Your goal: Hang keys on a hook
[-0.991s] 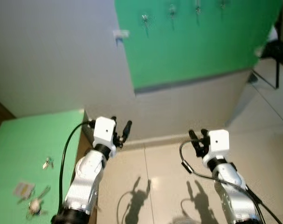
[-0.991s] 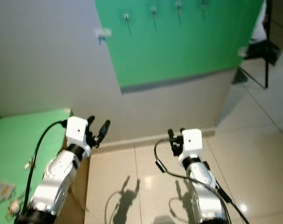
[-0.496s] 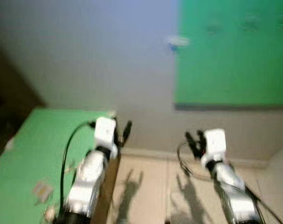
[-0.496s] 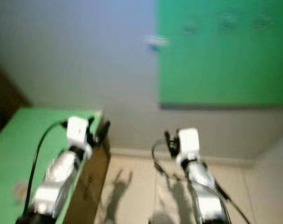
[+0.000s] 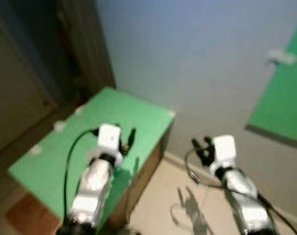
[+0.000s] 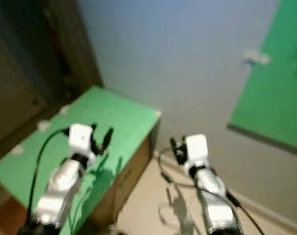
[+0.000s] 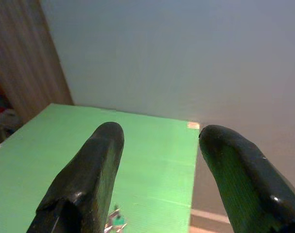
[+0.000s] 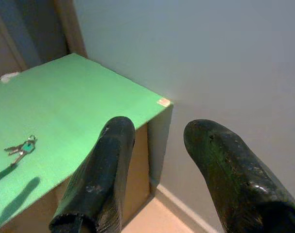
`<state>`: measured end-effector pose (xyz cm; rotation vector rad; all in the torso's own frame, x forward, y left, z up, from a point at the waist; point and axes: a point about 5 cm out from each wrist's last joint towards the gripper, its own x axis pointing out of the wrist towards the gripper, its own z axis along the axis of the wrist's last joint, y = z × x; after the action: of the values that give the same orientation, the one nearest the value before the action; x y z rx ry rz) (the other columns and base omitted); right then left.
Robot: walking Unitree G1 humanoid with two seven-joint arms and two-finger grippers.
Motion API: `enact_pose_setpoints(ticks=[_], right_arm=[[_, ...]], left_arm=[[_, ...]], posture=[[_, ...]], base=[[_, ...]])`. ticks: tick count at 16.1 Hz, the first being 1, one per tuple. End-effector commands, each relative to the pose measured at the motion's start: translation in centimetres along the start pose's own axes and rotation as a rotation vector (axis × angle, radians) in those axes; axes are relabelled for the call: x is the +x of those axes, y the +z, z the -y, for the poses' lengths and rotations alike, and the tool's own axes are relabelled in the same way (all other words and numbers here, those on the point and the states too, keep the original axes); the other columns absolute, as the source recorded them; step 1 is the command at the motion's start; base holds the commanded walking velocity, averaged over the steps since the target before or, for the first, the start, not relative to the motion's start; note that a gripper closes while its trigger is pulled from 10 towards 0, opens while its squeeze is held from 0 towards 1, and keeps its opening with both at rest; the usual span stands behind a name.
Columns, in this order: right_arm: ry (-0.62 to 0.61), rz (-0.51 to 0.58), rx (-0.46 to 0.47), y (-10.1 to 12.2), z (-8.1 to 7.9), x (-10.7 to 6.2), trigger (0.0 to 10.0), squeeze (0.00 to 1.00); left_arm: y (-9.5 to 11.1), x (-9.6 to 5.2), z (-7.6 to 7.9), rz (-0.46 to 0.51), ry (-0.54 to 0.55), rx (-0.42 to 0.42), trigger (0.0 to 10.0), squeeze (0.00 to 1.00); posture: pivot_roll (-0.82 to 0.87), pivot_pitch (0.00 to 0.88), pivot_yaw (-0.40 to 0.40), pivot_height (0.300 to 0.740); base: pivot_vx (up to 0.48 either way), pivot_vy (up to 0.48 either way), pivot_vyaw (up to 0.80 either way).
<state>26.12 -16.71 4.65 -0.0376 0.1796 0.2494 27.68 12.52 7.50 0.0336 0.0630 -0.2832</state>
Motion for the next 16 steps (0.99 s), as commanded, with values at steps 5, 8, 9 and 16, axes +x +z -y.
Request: enact_pose_setpoints(ticks=[5,8,9,16], right_arm=[[0.062,-0.005,0.007,0.16,-1.36,0.19,10.0,0.00],[0.074,-0.007,0.001,0.19,-1.48,0.16,10.0,0.00],[0.081,-0.007,-0.005,0.23,-1.52,0.18,10.0,0.00],[0.102,-0.019,-0.018,0.00,-1.93,0.25,10.0,0.00]], left_arm=[[-0.84,-0.57,-1.13,-0.054,0.074,0.033,10.0,0.00],[-0.76,-0.33,-0.61,-0.052,0.073,0.035,10.0,0.00],[-0.52,-0.27,-0.38,-0.034,0.066,0.021,10.0,0.00],[-0.16,-0.18,-0.74,-0.015,0.121,0.020,10.0,0.00]], posture=[[-0.20,0.053,0.082,0.740],[-0.20,0.058,0.080,0.740],[-0.20,0.060,0.079,0.740],[-0.19,0.063,0.080,0.740]], base=[[0.000,0.000,0.69],[0.000,0.000,0.66],[0.000,0.000,0.64],[0.354,-0.126,0.63]])
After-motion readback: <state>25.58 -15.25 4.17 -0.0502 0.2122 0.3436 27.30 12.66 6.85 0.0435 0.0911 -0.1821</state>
